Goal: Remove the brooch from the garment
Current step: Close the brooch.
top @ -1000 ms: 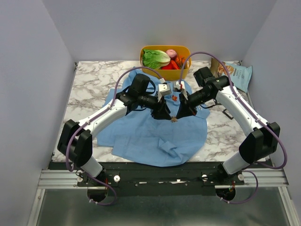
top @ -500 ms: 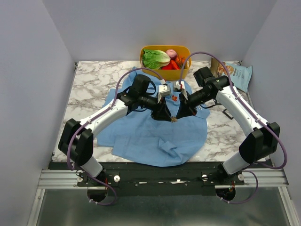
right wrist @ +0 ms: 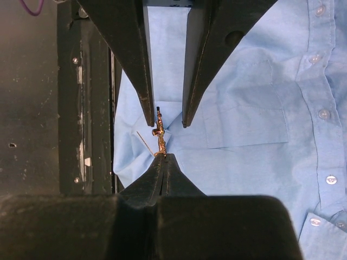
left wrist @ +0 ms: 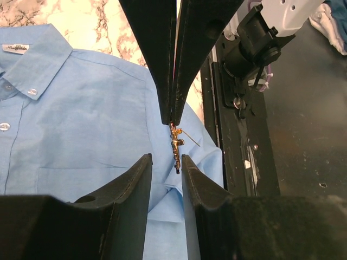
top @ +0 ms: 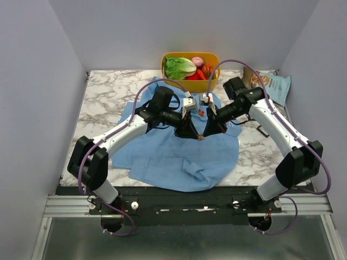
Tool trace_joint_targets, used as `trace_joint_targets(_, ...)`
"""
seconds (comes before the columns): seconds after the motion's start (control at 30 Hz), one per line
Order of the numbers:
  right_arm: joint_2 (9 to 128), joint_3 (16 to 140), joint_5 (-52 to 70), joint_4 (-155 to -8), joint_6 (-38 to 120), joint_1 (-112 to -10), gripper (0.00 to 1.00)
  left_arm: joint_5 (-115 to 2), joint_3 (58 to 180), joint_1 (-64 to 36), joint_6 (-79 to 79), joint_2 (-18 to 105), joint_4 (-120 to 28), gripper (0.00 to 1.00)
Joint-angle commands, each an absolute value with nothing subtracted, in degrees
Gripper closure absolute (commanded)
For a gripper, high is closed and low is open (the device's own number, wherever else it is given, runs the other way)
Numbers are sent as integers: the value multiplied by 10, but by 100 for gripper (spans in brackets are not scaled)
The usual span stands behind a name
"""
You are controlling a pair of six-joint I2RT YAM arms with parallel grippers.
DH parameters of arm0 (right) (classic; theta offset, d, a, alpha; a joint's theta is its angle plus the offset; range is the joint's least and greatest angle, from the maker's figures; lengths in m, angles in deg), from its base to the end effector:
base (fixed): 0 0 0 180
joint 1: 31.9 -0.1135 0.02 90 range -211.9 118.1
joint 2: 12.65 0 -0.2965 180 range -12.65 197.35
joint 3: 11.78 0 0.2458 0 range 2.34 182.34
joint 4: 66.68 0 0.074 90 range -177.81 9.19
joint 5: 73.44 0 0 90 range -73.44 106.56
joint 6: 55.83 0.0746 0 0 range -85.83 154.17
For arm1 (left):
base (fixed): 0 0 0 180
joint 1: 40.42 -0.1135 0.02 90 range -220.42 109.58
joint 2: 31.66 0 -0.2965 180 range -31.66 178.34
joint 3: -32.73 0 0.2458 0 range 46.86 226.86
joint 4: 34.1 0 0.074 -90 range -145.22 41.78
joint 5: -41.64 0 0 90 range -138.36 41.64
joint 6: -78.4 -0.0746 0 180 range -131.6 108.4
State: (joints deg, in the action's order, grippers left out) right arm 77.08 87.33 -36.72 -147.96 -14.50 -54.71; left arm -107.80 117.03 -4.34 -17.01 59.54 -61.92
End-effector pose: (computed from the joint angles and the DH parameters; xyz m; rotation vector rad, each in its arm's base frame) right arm 0.2515 0.1706 0.3373 -1.5710 1.8519 1.0973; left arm 0.2549 -0.2652 0.3167 1.3124 1.7173 -1.4268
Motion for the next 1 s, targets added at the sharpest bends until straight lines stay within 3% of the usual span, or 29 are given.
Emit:
trace_joint_targets(0.0,774,879,-382,-1473,-138,-547,99,-1090,1159,-42,-156,600,-598,66)
trace_joint_targets(0.4,787,877,-381,-1467,-134,-547,99,-1107,1156,-42,-149,598,-589,71)
trace_joint_targets(0.77,785,877,-381,-1460,-128,-546,99,-1109,1157,-39,-148,604,-590,100)
trace_joint_targets(0.97,787,874,-376,-1452,-123,-547,98,-1108,1156,-39,-142,605,-584,100)
